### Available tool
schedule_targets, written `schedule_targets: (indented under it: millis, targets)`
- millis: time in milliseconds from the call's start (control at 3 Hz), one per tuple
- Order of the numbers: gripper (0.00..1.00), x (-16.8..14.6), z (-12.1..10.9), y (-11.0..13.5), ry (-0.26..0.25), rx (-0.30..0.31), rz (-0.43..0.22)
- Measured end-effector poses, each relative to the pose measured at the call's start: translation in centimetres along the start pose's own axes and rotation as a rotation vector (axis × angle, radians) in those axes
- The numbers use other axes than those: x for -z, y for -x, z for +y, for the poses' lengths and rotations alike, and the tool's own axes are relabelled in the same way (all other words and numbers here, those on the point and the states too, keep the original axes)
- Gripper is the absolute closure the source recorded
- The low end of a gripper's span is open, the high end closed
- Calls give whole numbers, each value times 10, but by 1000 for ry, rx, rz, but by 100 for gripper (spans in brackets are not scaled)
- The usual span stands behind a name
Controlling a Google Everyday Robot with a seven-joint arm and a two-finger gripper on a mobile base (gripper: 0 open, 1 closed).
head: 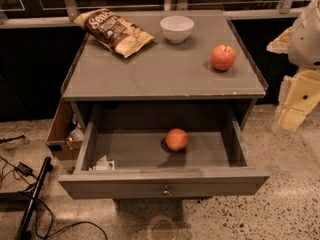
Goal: Pick orange from top drawer and place on counter
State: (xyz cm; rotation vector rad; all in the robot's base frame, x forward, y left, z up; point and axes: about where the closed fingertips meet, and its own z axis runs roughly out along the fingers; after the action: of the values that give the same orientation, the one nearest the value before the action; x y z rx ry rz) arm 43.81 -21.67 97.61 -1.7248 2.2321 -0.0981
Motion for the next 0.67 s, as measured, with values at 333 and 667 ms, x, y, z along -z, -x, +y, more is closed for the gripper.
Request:
schedule_targets:
  millis: [333, 667]
  targets:
    - [0, 0, 0, 0, 0, 0, 0]
    - [16, 0, 0, 0, 0, 0, 0]
